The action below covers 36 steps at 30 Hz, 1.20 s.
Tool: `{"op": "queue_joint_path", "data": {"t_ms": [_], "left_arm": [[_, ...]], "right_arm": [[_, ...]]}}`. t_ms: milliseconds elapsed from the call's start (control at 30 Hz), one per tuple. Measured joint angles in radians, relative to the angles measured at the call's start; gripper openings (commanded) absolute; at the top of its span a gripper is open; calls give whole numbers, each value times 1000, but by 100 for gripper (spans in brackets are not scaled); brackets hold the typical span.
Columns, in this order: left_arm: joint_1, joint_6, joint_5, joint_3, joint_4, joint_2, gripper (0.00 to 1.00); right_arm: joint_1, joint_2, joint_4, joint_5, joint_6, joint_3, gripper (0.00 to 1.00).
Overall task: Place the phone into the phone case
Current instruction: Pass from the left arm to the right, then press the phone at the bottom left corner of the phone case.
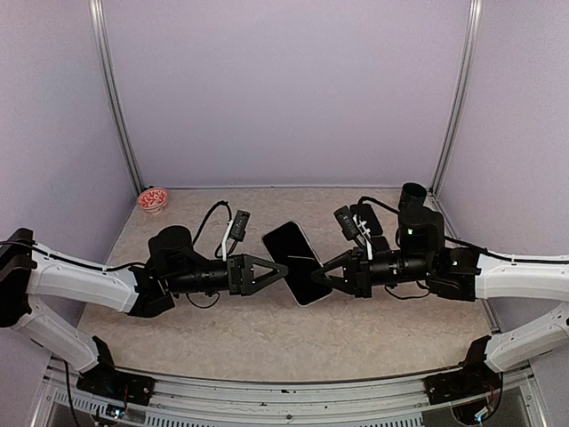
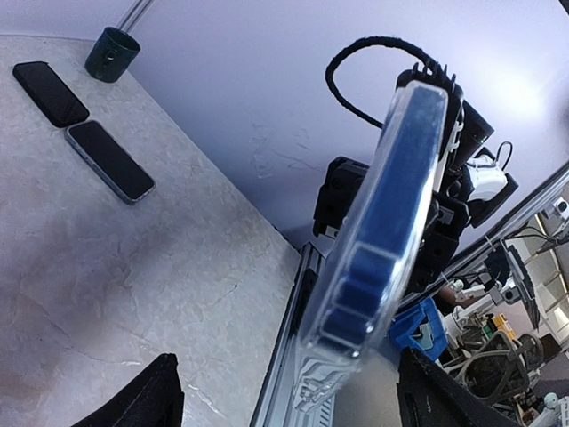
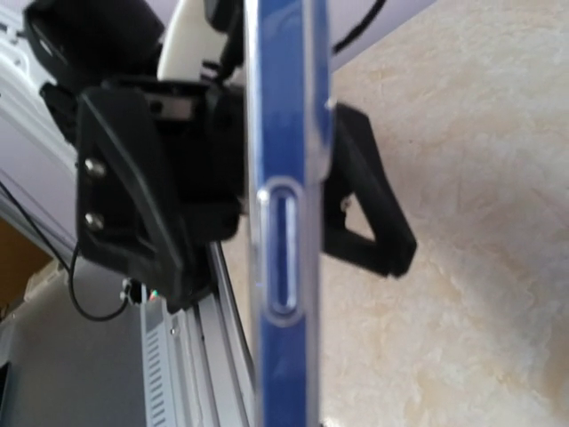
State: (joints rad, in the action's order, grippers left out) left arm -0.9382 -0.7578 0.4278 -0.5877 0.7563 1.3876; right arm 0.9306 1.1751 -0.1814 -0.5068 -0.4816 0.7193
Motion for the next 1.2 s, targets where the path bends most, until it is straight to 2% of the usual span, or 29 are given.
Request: {"op": "queue_joint_path", "data": {"t_ms": [167,267,467,533,667,700,800,867,1033,1200], "left_arm": [[-9,-17,8,-14,45,48,66],[-19,-23,11,-32,56,71,55],[-34,-39,18,-61,79,101,7],[-36,-24,27,-64,86,106,0],[-32,-19,58,-64,119,108,0],[-33,-19,60,-65,123,108,6],[-33,-22,58,-70,126,114,38],[-34,-28,43,-80,122,127,51],[-48,-53,37,-100,108,166,53],[-64,-70,34,-112,120,202,47]], "right_arm": [[0,-22,-33,23,-23,-21,0],[0,-27,-44,34,-32,-21,0],[0,-27,-56,58,-39,-21,0],[-2,-29,-50,72,-50,-22,0],[-3,-48,-48,75,-66,-25,0],[-2,-50,-48,77,-67,-25,0],[-1,-53,-46,82,-67,-26,0],[5,-54,-47,108,-62,-26,0],[9,-55,-47,155,-59,-37,0],[9,-64,-45,188,-59,-41,0]]}}
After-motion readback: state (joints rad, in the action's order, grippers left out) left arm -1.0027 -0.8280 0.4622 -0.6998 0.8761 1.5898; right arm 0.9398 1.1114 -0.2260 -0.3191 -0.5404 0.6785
